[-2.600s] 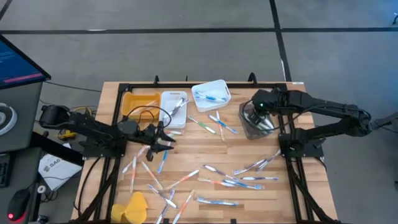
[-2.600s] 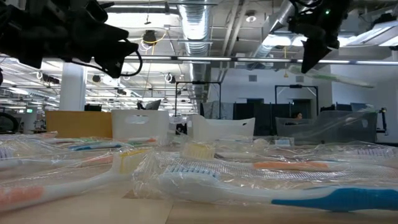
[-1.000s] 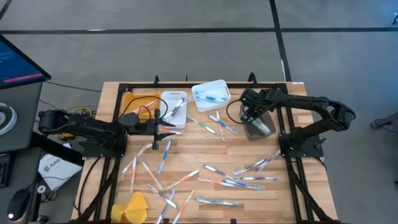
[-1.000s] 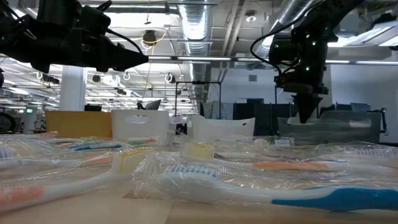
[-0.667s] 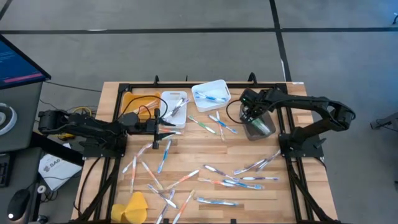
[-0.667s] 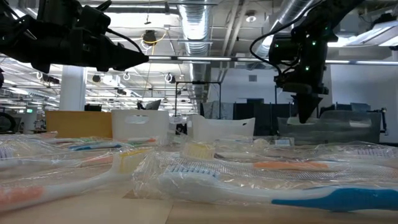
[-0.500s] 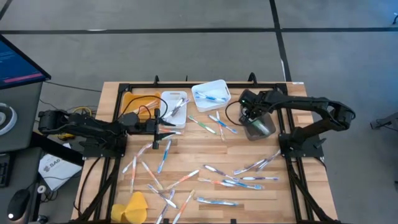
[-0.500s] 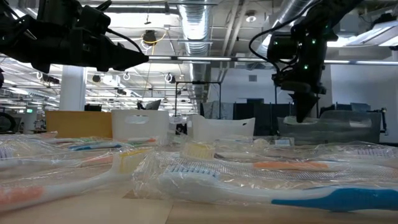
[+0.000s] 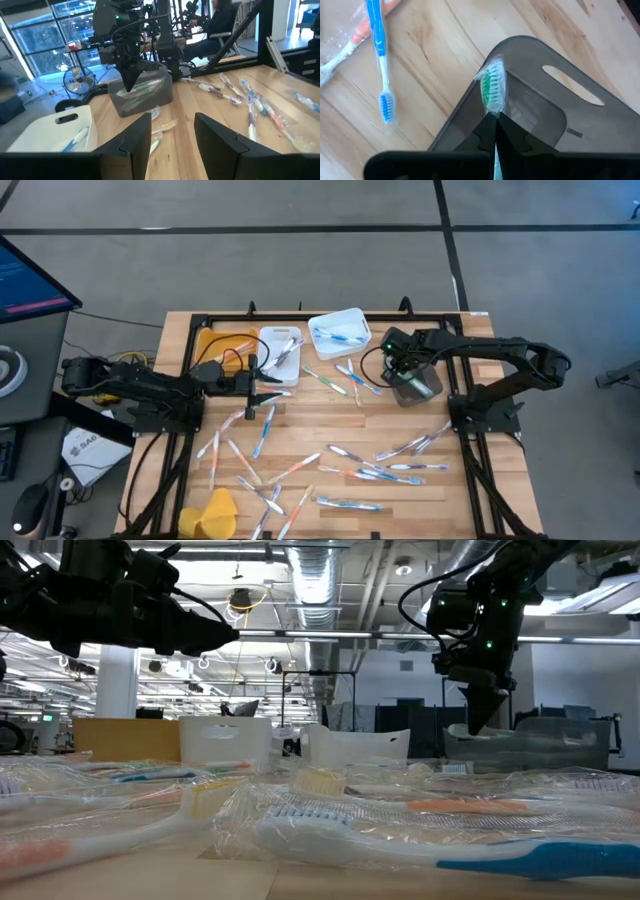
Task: Pick & Place Toothbrushes
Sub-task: Put the green toothbrush into the black bin, then put the purple toothbrush into the left white bin
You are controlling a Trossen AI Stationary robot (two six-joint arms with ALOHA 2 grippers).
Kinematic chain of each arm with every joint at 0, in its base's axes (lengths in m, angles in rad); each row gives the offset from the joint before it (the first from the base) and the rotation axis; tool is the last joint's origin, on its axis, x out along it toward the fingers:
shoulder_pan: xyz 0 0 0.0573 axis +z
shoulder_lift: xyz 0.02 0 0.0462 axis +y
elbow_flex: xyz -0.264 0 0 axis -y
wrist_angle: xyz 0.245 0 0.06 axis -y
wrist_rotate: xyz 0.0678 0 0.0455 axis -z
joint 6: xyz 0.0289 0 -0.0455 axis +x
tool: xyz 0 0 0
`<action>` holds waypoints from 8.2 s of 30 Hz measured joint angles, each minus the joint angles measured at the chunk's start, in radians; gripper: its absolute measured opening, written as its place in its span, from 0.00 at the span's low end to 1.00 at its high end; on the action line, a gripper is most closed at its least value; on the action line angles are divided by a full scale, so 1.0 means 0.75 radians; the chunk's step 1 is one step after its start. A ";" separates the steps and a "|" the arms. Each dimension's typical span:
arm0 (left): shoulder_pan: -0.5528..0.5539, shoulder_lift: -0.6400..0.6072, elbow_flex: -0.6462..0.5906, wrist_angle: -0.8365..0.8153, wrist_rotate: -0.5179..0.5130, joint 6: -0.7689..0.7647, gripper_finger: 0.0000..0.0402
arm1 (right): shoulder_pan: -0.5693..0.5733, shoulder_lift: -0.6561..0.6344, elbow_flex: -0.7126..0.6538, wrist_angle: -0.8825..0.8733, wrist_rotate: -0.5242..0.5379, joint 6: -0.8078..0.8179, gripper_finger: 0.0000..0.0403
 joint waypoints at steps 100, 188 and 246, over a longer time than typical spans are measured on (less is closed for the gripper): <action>-0.001 0.000 -0.067 -0.001 0.000 -0.103 0.36 | 1.343 -0.018 0.001 -0.003 -0.031 0.054 0.38; 0.000 -0.001 -0.067 -0.001 -0.001 -0.117 0.36 | 1.261 0.387 0.001 -0.003 -0.209 0.090 0.36; -0.144 -0.001 -0.025 0.303 -0.011 0.287 0.36 | 0.712 0.399 0.502 0.961 0.142 -1.230 0.00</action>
